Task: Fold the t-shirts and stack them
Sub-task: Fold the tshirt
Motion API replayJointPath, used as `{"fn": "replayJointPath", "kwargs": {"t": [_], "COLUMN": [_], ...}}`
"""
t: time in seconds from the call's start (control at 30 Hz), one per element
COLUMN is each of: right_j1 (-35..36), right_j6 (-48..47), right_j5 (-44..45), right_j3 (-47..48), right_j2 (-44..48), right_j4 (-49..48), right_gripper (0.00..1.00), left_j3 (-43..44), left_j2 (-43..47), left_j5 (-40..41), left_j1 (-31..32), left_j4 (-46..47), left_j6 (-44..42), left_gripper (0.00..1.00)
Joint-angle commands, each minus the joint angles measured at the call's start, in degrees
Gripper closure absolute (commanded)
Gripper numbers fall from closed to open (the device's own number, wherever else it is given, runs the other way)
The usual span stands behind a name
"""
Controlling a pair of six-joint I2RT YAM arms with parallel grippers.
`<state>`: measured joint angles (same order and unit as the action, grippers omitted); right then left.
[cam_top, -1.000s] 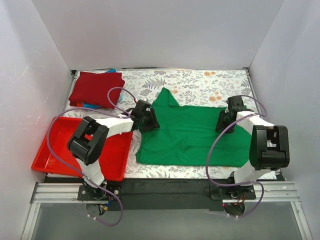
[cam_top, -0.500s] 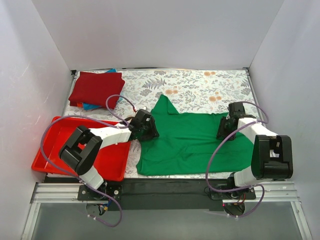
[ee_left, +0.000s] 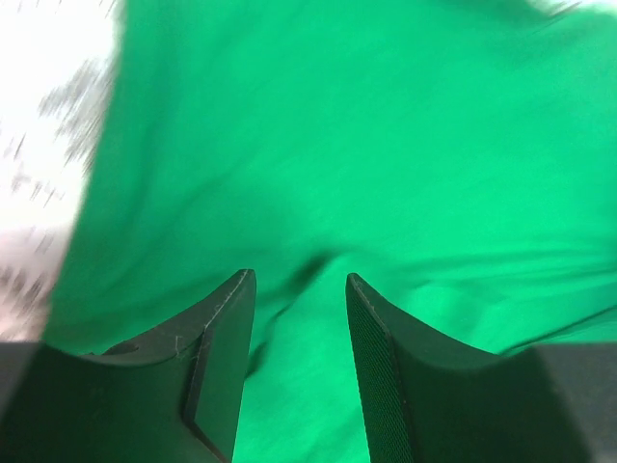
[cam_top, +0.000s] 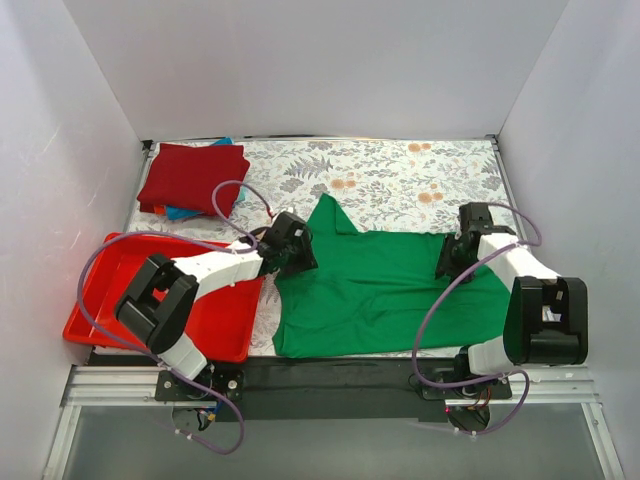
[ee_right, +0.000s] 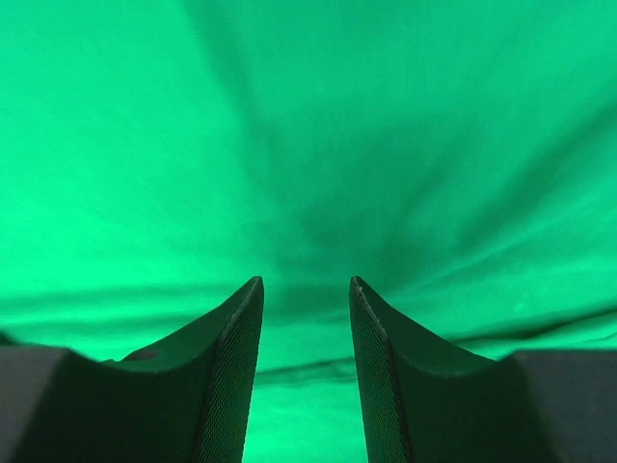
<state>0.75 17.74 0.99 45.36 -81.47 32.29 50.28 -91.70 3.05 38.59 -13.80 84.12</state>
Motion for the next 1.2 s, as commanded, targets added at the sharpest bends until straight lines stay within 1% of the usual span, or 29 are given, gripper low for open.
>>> {"fn": "replayJointPath", "kwargs": {"t": [0.0,0.03,0.13,0.17,0.23,0.27,0.33,0.47,0.7,0.93,1.17], "right_j1": [-0.23,-0.14,-0.23,-1.71,-3.2,-3.82,-5.49,-8.48,-14.28,-14.91,-14.99], "right_j6": [-0.51,-0.51,-1.39,-1.82,-2.35,-2.88,-3.5,-4.38,-5.26,-5.17,-4.55], "right_j5": [1.9,2.51,5.33,6.12,6.83,6.91,8.32,10.25,10.96,11.92,13.15], "right_j3": [8.67,10.34,16.23,17.55,21.33,22.74,25.98,29.95,33.03,35.58,33.3], "right_j2": [-1.49,-1.93,-4.3,-5.61,-7.38,-9.3,-11.42,-17.12,-22.32,-26.98,-29.01], "right_j4": [1.72,1.89,2.07,1.98,1.98,1.9,1.37,1.02,-3.89,-7.16,-8.65], "right_gripper": [0.52,0.52,0.52,0.52,0.52,0.52,0.52,0.52,0.53,0.55,0.57], "left_j3": [7.89,11.21,16.93,18.52,20.9,23.43,25.82,31.0,36.28,38.22,38.66], "left_j2": [-1.37,-1.98,-4.97,-6.46,-7.7,-9.01,-10.42,-14.81,-20.09,-22.55,-22.56], "left_j5": [1.79,1.52,-0.76,-2.33,-2.96,-5.57,-7.08,-10.43,-13.5,-15.0,-14.39], "left_j1": [-0.09,-0.44,-2.37,-2.99,-4.91,-5.54,-7.29,-9.84,-11.69,-13.54,-14.94], "left_j4": [-0.43,-0.7,-0.96,-1.05,-1.05,-1.05,-1.05,-1.49,-2.1,-3.25,-4.65], "left_j6": [-3.43,-4.3,-4.84,-4.93,-5.01,-5.1,-5.19,-4.84,-5.19,-5.63,-7.03], "left_gripper": [0.59,0.59,0.58,0.59,0.59,0.59,0.59,0.59,0.59,0.59,0.59]}}
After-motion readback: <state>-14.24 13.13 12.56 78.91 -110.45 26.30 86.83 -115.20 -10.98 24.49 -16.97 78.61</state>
